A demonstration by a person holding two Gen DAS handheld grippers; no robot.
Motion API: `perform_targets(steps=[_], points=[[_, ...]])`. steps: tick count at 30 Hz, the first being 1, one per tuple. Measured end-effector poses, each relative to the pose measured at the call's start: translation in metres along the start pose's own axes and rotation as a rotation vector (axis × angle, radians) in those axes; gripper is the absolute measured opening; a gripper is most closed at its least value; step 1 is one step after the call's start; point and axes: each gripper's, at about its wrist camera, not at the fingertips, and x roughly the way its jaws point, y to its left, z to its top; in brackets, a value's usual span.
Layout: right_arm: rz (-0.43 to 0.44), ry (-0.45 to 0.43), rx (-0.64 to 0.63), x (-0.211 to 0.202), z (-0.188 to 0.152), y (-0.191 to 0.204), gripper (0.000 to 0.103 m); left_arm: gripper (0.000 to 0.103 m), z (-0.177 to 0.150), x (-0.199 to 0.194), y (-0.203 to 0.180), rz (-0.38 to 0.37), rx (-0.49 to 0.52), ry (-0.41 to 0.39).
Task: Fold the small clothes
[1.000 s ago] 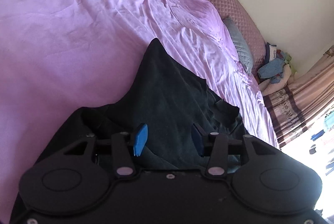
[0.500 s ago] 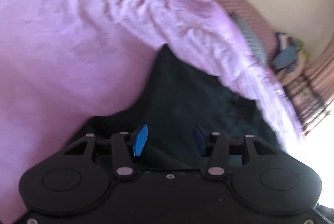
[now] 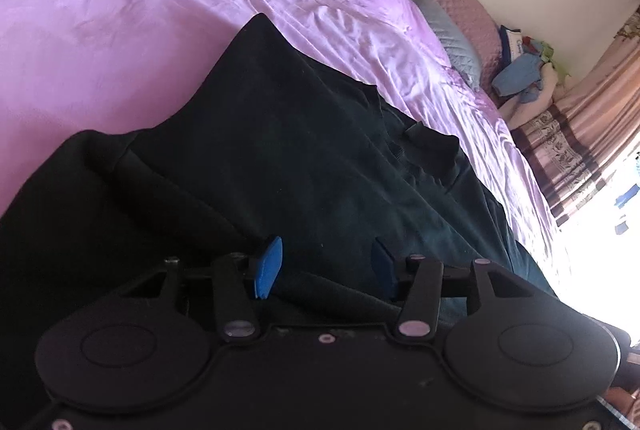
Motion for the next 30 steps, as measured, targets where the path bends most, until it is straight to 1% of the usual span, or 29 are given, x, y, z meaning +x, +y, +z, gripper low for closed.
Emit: perform_targets(steps=[1, 3, 4, 5, 6, 7, 8, 9, 11, 12, 13, 15, 18, 20, 21, 23, 26, 28, 30], points=[[0.013, -0.007, 0.012, 0.000, -0.003, -0.006, 0.019, 0.053, 0.000, 0.001, -0.001, 0.003, 0.011, 0.002], [0.042, -0.008, 0.028, -0.008, -0.005, -0.014, 0.019, 0.053, 0.001, -0.001, -0.007, 0.014, 0.020, 0.003], [0.059, -0.006, 0.042, -0.016, -0.004, -0.018, 0.020, 0.052, 0.002, -0.002, -0.011, 0.012, 0.022, 0.009], [0.076, -0.007, 0.063, -0.027, -0.003, -0.023, 0.021, 0.052, 0.002, -0.004, -0.017, -0.005, 0.027, 0.021], [0.099, -0.014, 0.095, -0.042, 0.000, -0.031, 0.032, 0.053, 0.001, -0.007, -0.024, -0.034, 0.024, 0.033], [0.130, -0.038, 0.138, -0.060, 0.002, -0.043, 0.039, 0.053, 0.001, -0.010, -0.030, -0.073, 0.019, 0.047], [0.161, -0.077, 0.174, -0.080, 0.004, -0.058, 0.054, 0.054, -0.001, -0.012, -0.038, -0.113, 0.023, 0.060], [0.170, -0.123, 0.204, -0.100, 0.008, -0.076, 0.057, 0.055, -0.005, -0.014, -0.050, -0.153, 0.042, 0.073], [0.120, -0.200, 0.219, -0.141, 0.017, -0.112, 0.057, 0.058, -0.013, -0.016, -0.076, -0.202, 0.107, 0.084], [0.071, -0.236, 0.217, -0.158, 0.023, -0.128, 0.057, 0.060, -0.019, -0.015, -0.091, -0.228, 0.139, 0.086], [0.004, -0.277, 0.218, -0.178, 0.031, -0.147, 0.057, 0.060, -0.024, -0.013, -0.105, -0.249, 0.164, 0.095], [-0.072, -0.322, 0.271, -0.204, 0.042, -0.178, 0.059, 0.062, -0.035, 0.001, -0.135, -0.276, 0.202, 0.146], [-0.081, -0.414, 0.400, -0.234, 0.055, -0.224, 0.059, 0.062, -0.053, 0.029, -0.171, -0.305, 0.212, 0.203], [-0.139, -0.466, 0.416, -0.243, 0.064, -0.245, 0.059, 0.063, -0.065, 0.048, -0.191, -0.312, 0.186, 0.219], [-0.182, -0.486, 0.418, -0.243, 0.068, -0.253, 0.059, 0.063, -0.070, 0.056, -0.198, -0.318, 0.175, 0.227], [-0.233, -0.500, 0.434, -0.236, 0.076, -0.269, 0.059, 0.063, -0.082, 0.072, -0.215, -0.317, 0.173, 0.251], [-0.221, -0.499, 0.506, -0.218, 0.083, -0.298, 0.059, 0.063, -0.096, 0.095, -0.233, -0.299, 0.185, 0.277], [-0.174, -0.499, 0.549, -0.208, 0.089, -0.317, 0.059, 0.063, -0.104, 0.104, -0.240, -0.285, 0.188, 0.277], [-0.146, -0.485, 0.605, -0.196, 0.092, -0.334, 0.059, 0.064, -0.108, 0.112, -0.244, -0.278, 0.194, 0.282]])
